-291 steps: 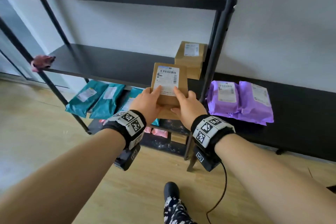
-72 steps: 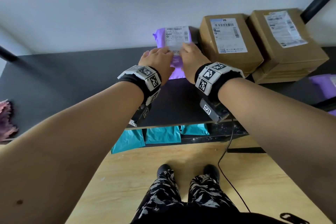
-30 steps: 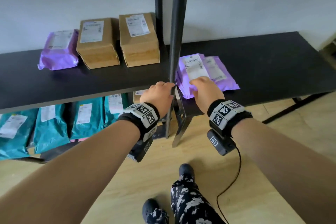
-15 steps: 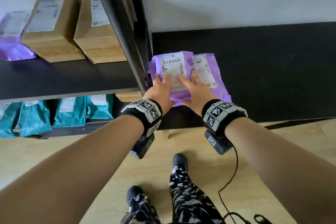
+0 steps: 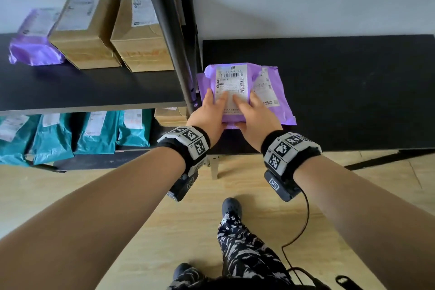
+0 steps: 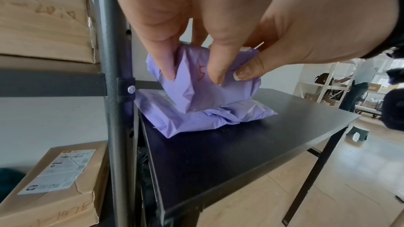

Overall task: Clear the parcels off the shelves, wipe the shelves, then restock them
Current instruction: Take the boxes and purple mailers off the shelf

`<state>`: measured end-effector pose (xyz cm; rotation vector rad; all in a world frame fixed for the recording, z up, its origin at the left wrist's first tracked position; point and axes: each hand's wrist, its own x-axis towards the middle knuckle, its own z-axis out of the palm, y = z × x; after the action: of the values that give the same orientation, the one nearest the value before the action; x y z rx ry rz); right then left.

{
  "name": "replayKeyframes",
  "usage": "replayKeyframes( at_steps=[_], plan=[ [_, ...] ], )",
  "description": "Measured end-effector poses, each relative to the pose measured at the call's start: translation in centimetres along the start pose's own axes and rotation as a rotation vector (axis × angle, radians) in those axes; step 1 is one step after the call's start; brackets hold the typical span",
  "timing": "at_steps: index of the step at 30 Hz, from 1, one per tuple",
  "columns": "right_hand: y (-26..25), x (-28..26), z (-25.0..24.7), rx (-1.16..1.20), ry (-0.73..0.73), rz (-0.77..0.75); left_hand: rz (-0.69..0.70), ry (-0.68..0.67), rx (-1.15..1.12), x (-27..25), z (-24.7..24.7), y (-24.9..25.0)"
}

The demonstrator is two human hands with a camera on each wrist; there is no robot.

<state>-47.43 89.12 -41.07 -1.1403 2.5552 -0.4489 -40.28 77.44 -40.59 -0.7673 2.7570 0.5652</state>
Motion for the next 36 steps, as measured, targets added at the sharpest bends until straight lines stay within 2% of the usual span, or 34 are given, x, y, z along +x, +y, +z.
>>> replayKeyframes(
  at_steps=[8,13,17,26,30,34,36],
  plan=[
    [-8.0,-8.1,1.5,-0.106,0.067,0.032,0.105,0.082,-0.043,-9.7,-0.7,-4.4],
    [-15.3,-11.0,3.3,-0.115,0.084,-0.033,0.076,0.140,-0.037,-15.9,-2.5,-9.9],
    [-21.0,-11.2,3.9,-0.127,0.086,-0.134,0.021,0.218,-0.052,-19.7,-5.1,-14.6],
    [-32.7,-4.3,7.0,0.021,0.024,-0.325,-0.129,0.356,-0.164,-21.6,-10.1,-27.1],
    [-37.3,0.5,9.2,0.006,0.001,-0.393,-0.169,0.394,-0.157,-19.9,-12.1,-32.7],
    [-42.2,7.8,11.2,-0.014,-0.031,-0.447,-0.269,0.379,-0.129,-15.8,-15.4,-39.0],
    [-44.4,11.2,11.9,0.038,-0.054,-0.423,-0.272,0.359,-0.128,-13.4,-17.0,-42.1]
  ],
)
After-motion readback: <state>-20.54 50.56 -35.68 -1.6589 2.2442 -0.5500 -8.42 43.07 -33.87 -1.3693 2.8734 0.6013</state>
